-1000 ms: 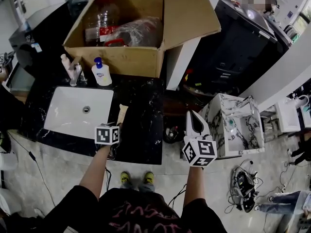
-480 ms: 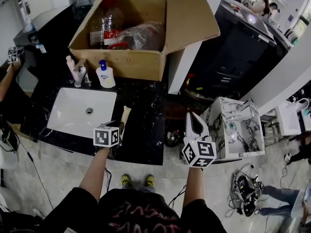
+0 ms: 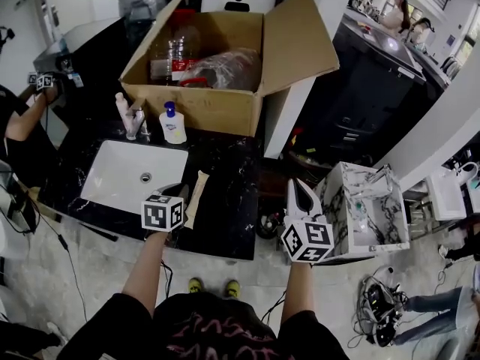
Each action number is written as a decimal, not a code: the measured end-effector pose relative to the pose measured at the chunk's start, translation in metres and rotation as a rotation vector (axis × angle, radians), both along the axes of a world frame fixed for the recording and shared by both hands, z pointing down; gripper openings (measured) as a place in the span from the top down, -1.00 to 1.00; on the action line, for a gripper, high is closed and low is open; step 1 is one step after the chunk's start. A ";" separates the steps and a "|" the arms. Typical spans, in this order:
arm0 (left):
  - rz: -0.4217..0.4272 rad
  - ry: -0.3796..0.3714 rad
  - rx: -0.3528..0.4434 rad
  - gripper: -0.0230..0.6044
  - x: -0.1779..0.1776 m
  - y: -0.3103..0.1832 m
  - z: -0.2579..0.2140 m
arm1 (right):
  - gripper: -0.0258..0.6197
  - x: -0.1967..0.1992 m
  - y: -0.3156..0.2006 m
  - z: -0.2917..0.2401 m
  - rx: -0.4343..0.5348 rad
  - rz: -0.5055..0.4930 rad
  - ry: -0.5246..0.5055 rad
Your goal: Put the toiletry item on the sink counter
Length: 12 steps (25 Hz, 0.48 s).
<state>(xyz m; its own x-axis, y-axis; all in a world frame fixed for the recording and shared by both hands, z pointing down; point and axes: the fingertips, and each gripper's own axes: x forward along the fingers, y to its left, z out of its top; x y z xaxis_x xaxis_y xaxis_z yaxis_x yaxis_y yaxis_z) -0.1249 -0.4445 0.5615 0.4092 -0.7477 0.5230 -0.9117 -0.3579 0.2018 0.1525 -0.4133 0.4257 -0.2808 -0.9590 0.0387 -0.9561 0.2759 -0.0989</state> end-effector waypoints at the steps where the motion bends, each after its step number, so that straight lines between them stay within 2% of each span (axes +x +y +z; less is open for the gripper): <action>1: 0.001 -0.004 0.016 0.92 -0.001 0.000 -0.006 | 0.92 -0.003 0.001 -0.002 0.004 -0.006 0.000; 12: -0.009 0.024 0.184 0.92 -0.010 0.006 -0.082 | 0.92 -0.015 0.006 -0.018 0.035 -0.031 0.011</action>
